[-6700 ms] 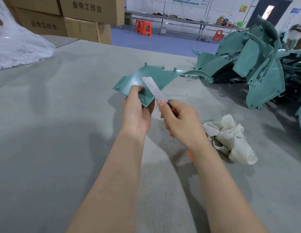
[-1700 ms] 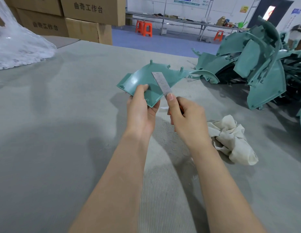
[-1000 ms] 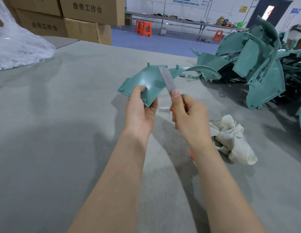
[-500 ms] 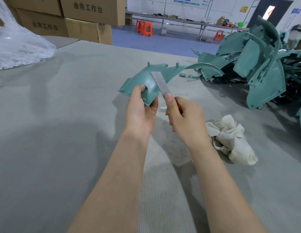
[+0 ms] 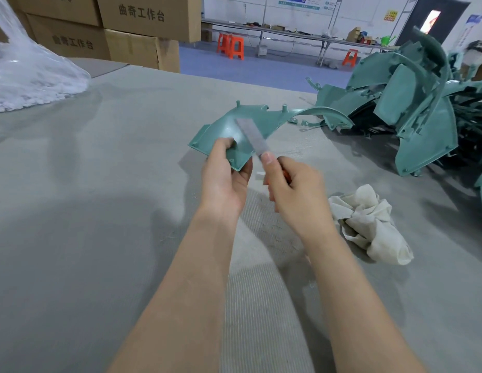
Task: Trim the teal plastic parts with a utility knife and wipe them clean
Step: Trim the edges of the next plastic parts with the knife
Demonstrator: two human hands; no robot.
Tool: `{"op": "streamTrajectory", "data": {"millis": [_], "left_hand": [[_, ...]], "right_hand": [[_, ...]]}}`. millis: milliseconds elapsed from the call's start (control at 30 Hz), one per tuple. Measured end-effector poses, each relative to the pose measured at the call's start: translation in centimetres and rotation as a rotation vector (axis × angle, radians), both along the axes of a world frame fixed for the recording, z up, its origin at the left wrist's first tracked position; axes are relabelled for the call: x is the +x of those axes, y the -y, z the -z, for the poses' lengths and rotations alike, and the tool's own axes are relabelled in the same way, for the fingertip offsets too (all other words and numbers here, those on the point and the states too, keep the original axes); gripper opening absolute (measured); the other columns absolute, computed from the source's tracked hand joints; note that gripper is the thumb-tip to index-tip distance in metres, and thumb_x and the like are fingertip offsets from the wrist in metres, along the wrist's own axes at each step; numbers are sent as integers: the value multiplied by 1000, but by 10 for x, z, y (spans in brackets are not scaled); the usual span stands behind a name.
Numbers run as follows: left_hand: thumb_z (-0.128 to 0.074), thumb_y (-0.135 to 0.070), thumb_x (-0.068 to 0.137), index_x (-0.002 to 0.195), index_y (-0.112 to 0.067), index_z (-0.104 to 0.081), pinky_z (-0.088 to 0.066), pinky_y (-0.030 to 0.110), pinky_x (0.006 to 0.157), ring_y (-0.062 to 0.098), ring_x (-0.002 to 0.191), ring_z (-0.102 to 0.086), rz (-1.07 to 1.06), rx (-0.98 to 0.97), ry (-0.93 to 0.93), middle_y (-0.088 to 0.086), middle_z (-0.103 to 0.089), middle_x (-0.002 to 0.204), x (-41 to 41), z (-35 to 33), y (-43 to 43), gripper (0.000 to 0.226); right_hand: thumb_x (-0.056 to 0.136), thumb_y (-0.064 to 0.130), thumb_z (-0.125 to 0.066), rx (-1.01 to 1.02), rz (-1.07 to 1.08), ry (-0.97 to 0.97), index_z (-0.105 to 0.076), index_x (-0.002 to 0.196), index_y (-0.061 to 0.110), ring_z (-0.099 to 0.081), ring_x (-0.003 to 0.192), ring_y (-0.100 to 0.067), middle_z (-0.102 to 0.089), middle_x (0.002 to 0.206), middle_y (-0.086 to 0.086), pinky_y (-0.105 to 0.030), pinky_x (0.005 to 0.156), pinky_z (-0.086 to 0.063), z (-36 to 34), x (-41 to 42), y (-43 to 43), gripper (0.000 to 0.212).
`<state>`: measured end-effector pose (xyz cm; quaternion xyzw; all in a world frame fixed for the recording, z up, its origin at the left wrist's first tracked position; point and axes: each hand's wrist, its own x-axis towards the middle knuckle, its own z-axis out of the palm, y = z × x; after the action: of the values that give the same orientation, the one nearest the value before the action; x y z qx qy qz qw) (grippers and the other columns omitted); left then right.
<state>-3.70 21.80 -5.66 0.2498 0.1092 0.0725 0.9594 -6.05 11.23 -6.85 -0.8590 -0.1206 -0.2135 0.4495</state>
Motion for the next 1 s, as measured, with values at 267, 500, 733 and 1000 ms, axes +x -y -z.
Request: {"op": "streamTrajectory", "data": {"millis": [267,500,733,1000], "left_hand": [[-54,-10,91,106,-9,-58,-48,17,50,4,56,-60,-38,84,7,-1,-62,75,-2,-1,1,15],[-54,-10,91,89,-16,-58,-50,18,53,4,57,-62,-114,203,23,-7,-64,66,-2,-3,1,8],[-54,-11,92,89,-18,-58,-50,18,54,5,60,-63,-119,210,23,-8,-66,66,0,0,-2,8],[-58,-13,91,93,-25,-61,-53,21,62,7,77,-68,-105,247,90,-11,-71,82,0,1,-6,12]], "right_hand": [[99,49,-44,47,64,-38,-54,69,0,-55,60,-37,-58,63,-19,-51,63,-51,1,4,6,58],[99,48,-44,-12,-12,-79,-55,71,-2,-55,61,-39,-58,64,-22,-52,62,-51,1,3,5,59],[98,48,-47,73,-42,-127,-57,66,6,-48,49,-19,-52,52,-6,-48,56,-50,1,3,7,54],[99,51,-43,314,134,-167,-56,64,13,-49,40,-11,-53,48,5,-29,49,-42,-2,10,28,53]]}}
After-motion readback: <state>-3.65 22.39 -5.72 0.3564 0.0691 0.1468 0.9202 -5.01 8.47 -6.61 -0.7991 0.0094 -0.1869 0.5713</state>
